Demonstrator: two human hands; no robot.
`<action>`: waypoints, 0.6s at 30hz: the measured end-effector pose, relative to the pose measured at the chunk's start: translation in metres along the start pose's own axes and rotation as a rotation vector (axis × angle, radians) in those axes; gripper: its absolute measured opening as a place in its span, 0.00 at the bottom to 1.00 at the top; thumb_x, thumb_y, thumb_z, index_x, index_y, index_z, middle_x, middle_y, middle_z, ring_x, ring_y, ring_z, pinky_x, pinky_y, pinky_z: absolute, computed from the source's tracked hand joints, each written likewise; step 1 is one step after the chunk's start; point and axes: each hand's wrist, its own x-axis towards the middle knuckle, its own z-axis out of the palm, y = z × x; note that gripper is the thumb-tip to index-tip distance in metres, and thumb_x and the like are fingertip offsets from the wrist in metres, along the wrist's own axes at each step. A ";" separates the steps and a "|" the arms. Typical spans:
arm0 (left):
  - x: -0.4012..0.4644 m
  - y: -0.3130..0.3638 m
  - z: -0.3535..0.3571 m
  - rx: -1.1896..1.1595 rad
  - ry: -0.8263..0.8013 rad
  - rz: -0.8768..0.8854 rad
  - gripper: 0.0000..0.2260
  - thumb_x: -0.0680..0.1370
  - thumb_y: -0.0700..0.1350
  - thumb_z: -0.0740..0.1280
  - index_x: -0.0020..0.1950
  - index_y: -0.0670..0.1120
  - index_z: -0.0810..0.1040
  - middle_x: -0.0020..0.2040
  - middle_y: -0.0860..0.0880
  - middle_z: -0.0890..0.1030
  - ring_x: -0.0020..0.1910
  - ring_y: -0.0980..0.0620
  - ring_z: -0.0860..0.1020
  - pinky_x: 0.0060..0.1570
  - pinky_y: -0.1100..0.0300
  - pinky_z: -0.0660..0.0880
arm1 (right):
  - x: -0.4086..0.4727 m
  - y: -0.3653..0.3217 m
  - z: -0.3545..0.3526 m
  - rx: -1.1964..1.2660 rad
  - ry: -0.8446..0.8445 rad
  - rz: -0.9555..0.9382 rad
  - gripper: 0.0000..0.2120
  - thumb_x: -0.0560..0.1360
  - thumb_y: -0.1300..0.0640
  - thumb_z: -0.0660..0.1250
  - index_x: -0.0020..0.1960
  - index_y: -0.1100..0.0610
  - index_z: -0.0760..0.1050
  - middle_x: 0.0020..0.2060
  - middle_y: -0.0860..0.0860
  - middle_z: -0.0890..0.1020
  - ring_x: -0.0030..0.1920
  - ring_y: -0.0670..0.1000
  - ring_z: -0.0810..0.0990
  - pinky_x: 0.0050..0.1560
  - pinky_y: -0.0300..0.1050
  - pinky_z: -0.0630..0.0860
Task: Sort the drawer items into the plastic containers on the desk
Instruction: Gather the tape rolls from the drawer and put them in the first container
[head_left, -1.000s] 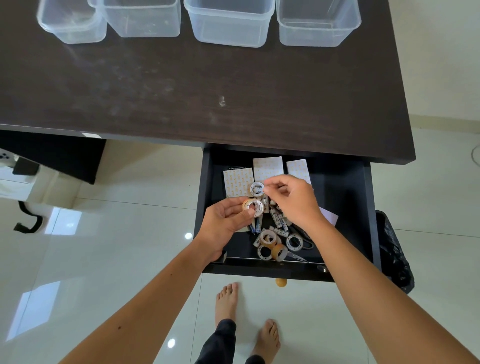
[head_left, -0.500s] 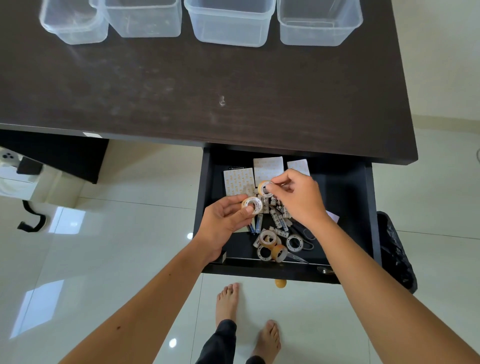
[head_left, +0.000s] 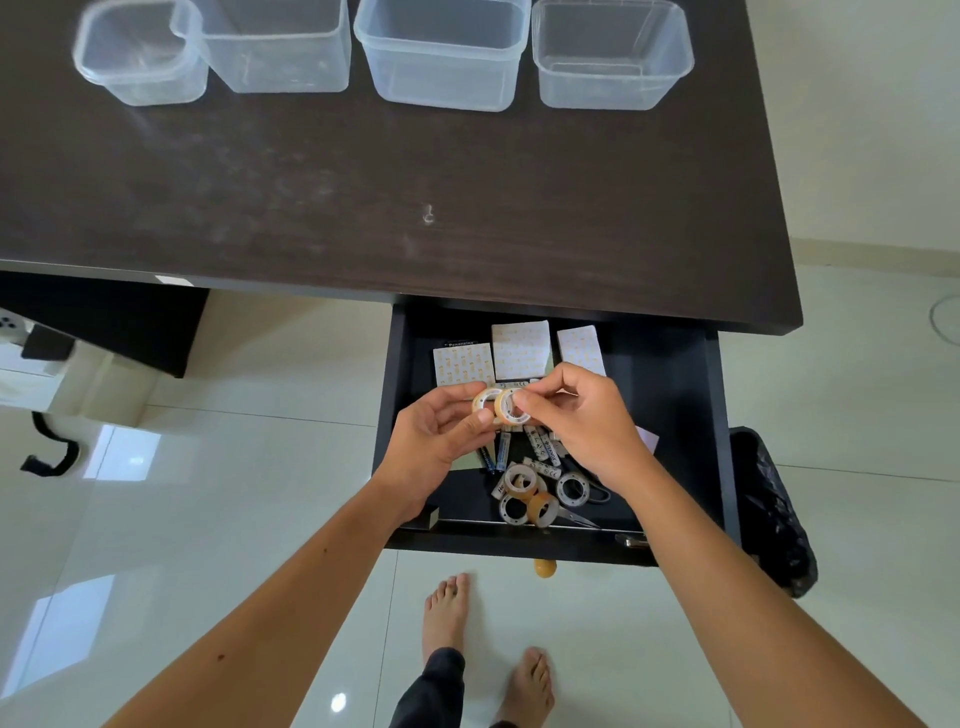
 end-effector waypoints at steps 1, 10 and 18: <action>0.000 0.000 0.000 0.017 0.006 0.012 0.16 0.79 0.36 0.73 0.66 0.42 0.80 0.56 0.43 0.87 0.57 0.46 0.87 0.56 0.56 0.85 | 0.000 0.000 0.001 0.018 -0.003 -0.001 0.07 0.77 0.57 0.78 0.50 0.60 0.82 0.48 0.54 0.89 0.49 0.51 0.90 0.52 0.48 0.86; 0.001 -0.001 0.001 0.051 -0.010 0.026 0.17 0.80 0.37 0.73 0.69 0.40 0.80 0.59 0.42 0.87 0.58 0.47 0.87 0.58 0.56 0.84 | 0.002 0.003 0.012 -0.057 0.065 -0.045 0.06 0.76 0.56 0.78 0.49 0.56 0.83 0.46 0.50 0.88 0.49 0.48 0.88 0.54 0.49 0.86; 0.003 -0.001 -0.001 0.100 0.024 0.007 0.20 0.75 0.40 0.78 0.67 0.44 0.82 0.57 0.43 0.88 0.59 0.45 0.86 0.61 0.51 0.83 | -0.001 0.004 0.009 -0.035 0.036 -0.054 0.05 0.78 0.53 0.77 0.51 0.53 0.84 0.47 0.47 0.89 0.50 0.47 0.88 0.54 0.43 0.84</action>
